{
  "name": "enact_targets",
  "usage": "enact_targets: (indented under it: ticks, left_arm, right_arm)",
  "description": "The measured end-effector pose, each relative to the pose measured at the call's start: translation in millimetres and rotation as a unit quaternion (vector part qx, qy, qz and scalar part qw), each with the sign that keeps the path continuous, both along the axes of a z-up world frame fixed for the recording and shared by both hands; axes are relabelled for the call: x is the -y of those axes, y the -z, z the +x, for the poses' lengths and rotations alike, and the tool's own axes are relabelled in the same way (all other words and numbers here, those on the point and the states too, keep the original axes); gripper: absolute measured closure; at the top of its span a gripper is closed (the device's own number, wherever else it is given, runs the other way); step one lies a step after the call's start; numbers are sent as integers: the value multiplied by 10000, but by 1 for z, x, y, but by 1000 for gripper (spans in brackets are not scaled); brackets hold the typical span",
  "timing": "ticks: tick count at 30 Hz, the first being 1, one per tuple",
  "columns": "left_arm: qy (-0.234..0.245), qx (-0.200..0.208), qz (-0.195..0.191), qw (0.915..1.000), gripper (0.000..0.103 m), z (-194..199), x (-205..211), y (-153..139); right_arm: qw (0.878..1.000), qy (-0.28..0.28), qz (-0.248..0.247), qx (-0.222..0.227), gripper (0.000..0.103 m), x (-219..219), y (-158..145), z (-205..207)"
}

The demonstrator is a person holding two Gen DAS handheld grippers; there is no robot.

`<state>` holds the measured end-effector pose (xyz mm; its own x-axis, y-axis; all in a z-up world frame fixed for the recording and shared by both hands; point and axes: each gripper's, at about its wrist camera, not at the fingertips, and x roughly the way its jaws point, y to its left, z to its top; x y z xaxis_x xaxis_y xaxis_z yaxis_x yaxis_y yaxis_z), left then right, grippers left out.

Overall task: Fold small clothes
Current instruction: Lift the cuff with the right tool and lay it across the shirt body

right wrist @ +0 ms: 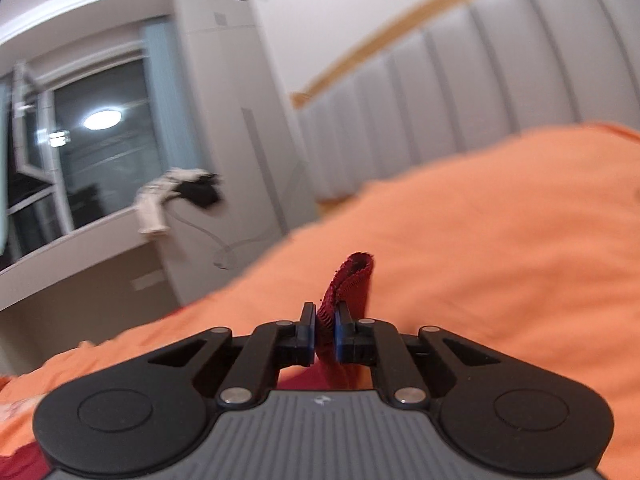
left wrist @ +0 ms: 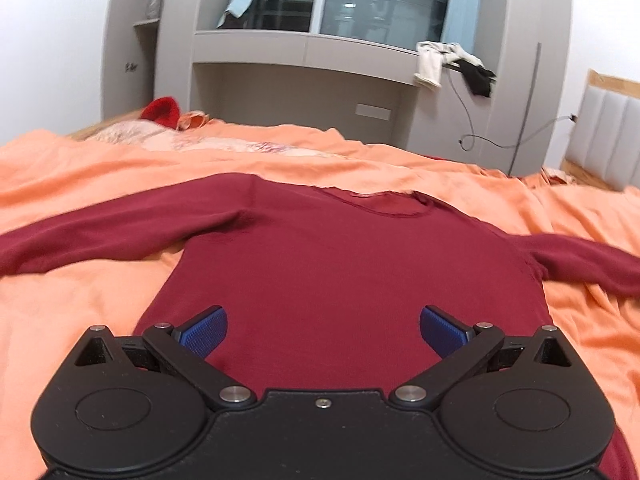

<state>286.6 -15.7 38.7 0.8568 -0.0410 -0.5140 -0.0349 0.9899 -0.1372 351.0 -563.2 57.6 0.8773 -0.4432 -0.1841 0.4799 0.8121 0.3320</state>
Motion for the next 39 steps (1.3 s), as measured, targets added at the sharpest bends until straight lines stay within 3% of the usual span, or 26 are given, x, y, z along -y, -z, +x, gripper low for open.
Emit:
enact_targets:
  ticks: [5, 9, 16, 24, 32, 39]
  left_arm:
    - [-151, -33, -150, 9998, 1, 0, -12, -4]
    - [-231, -165, -253, 9993, 1, -1, -16, -2]
    - [-903, -100, -313, 9954, 1, -4, -35, -9]
    - [-1910, -24, -833, 9781, 1, -5, -82, -16]
    - [-2221, 0, -1023, 9696, 1, -6, -103, -20]
    - [-2256, -52, -1031, 9687, 1, -2, -106, -17]
  right_arm:
    - [9949, -767, -598, 269, 93, -65, -49, 14]
    - [9834, -1371, -1128, 364, 93, -127, -79, 26]
    - [9557, -2577, -1338, 478, 94, -221, -97, 42]
    - [9145, -3711, -1605, 134, 94, -322, -66, 42]
    - [8656, -4484, -2138, -636, 94, -400, -14, 26]
    - [8150, -5022, -2548, -1364, 92, -434, 26, 0]
